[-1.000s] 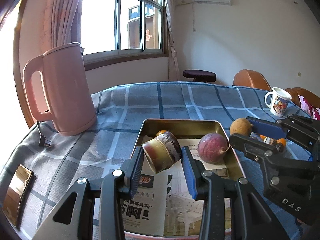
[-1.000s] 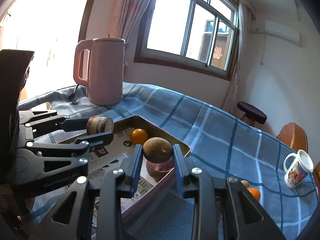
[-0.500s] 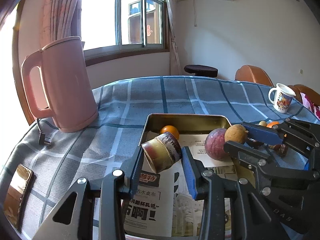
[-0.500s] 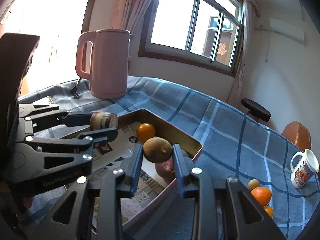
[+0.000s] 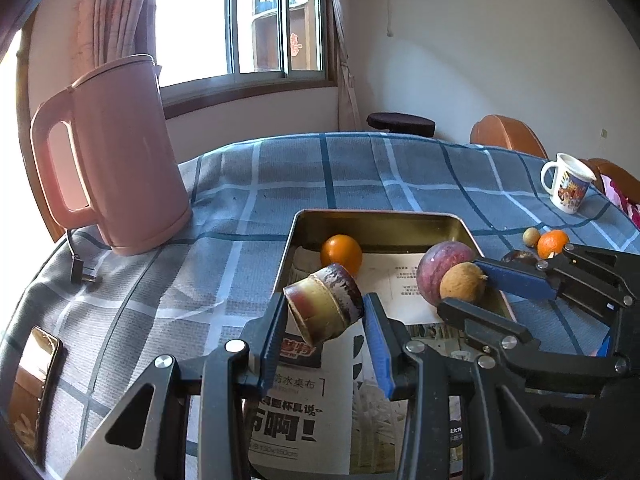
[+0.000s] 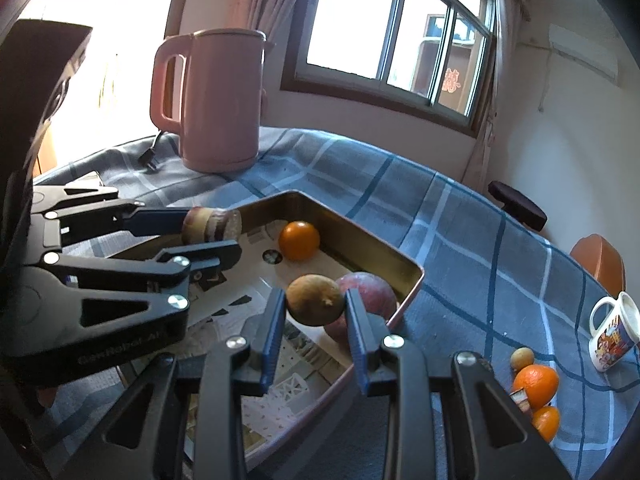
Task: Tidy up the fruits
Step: 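Open right tool to drop the kiwi into the tin while left tool releases the cylinder piece, then move both tools from the tin back toward the fruits on the tablecloth, then grasp an orange with right tool while left tool grasps the dark brown round fruit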
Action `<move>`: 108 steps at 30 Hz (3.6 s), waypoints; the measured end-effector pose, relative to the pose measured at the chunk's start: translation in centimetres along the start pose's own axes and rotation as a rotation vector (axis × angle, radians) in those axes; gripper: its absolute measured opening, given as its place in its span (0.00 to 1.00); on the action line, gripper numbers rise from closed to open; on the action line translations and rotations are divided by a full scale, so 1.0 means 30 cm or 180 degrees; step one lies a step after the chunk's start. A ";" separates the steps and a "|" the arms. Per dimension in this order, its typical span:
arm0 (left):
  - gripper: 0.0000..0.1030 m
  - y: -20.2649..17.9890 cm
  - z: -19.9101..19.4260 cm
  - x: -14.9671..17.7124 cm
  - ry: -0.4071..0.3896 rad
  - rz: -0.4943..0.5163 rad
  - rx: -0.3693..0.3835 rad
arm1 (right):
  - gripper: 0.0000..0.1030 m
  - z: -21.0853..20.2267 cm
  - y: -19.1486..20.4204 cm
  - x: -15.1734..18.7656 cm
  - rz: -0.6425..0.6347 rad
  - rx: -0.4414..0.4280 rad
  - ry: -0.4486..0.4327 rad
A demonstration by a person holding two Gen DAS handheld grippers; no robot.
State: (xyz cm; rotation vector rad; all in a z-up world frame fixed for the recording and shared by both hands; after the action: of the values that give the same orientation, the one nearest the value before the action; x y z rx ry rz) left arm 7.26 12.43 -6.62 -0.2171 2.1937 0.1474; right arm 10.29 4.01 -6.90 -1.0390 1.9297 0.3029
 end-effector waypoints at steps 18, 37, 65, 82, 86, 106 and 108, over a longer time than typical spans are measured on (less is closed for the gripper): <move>0.65 0.008 -0.033 -0.001 -0.0157 -0.0007 -0.0175 | 0.41 0.034 0.010 0.010 0.0035 -0.0091 0.0171; 0.69 -0.317 -0.145 -0.067 -0.0473 0.0266 0.0388 | 0.72 -0.266 -0.428 0.163 0.0748 0.0781 -0.0092; 0.23 -0.810 0.105 -0.013 0.0494 0.0806 0.1213 | 0.76 -0.317 -0.731 0.356 0.1578 0.1199 0.0040; 0.23 -0.655 0.097 -0.045 0.0261 0.0594 0.1019 | 0.62 -0.177 -0.653 0.345 0.1472 0.0657 0.0501; 0.23 -0.656 0.097 -0.046 0.0276 0.0574 0.1098 | 0.51 -0.151 -0.632 0.340 0.1447 0.0457 0.0561; 0.19 -0.635 0.052 -0.060 0.0029 0.0485 0.1083 | 0.37 -0.174 -0.599 0.317 0.1422 0.0328 0.0350; 0.18 -0.633 0.046 -0.061 0.0000 0.0486 0.1069 | 0.37 -0.185 -0.592 0.310 0.1368 0.0388 0.0307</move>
State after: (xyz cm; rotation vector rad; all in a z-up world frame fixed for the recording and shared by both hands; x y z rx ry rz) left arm 13.39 -5.68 -6.45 0.1387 2.1951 -0.1369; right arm 18.27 -15.16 -7.91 -0.5609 2.2220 0.3735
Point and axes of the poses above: each gripper's, at about its wrist camera, not at the fingertips, and z roughly the way its jaws point, y to its left, x to its underside, the point moved 4 cm from there along z, roughly the way its jaws point
